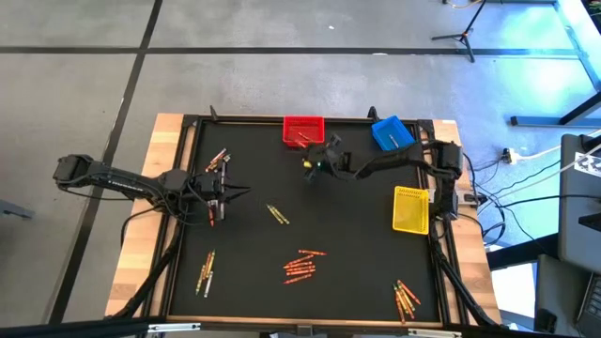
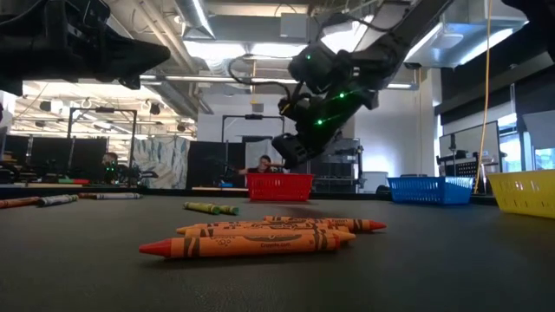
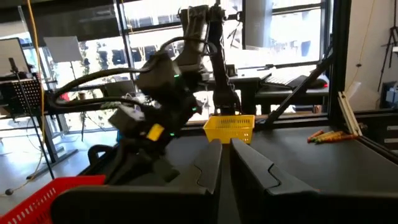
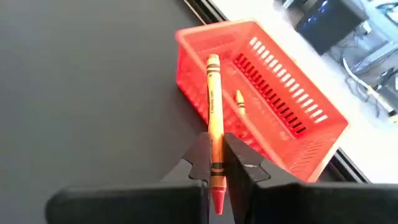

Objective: Sort crayons
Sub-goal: Put the orange crayon into the red bin

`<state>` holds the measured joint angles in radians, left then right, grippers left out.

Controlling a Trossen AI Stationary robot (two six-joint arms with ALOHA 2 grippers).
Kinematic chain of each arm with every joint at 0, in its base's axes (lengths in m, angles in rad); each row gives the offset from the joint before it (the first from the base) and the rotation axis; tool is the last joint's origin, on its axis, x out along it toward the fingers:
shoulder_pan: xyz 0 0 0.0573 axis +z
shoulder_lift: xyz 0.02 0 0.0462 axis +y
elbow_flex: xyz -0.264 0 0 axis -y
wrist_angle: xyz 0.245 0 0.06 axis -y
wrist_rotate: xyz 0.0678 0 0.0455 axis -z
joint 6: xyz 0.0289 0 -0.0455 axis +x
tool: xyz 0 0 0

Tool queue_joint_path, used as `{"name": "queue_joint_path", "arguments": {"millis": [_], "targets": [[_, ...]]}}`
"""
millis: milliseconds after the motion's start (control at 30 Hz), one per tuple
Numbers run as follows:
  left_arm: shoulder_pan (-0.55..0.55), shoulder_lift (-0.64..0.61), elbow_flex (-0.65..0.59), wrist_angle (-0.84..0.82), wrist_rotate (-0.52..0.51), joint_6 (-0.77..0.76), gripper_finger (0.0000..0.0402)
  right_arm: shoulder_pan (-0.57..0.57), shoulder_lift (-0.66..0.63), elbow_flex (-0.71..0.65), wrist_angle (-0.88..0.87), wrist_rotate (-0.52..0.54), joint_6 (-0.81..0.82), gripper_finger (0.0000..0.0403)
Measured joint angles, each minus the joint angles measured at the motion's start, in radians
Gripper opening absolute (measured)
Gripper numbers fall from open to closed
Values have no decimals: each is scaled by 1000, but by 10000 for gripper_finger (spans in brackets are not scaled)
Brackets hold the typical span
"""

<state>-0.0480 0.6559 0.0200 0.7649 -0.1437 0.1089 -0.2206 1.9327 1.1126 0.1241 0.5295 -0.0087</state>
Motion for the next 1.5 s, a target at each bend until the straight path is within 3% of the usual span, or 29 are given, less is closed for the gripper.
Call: {"name": "queue_joint_path", "arguments": {"millis": [167, 533, 667, 867, 1133, 1333, 1500], "targets": [[0, 0, 0, 0, 0, 0, 25, -52, 0, 0, 80, -127, -21, 25], [0, 0, 0, 0, -5, 28, 25, -160, 0, 0, 178, -139, -84, 25], [0, 0, 0, 2, -5, 31, 25, -202, 0, 0, 171, -175, 16, 28], [0, 0, 0, 16, -5, 31, 25, -209, 0, 0, 161, -216, -30, 83], [0, 0, 0, 13, -4, 30, 25, -93, -133, 2, -74, -285, -51, 158], [-1, 0, 0, 11, 3, 24, 25, 112, -234, 2, -316, -302, -20, 165], [-1, 0, 0, 11, 4, 24, 25, 318, -235, 0, -391, -315, 52, 166]]}}
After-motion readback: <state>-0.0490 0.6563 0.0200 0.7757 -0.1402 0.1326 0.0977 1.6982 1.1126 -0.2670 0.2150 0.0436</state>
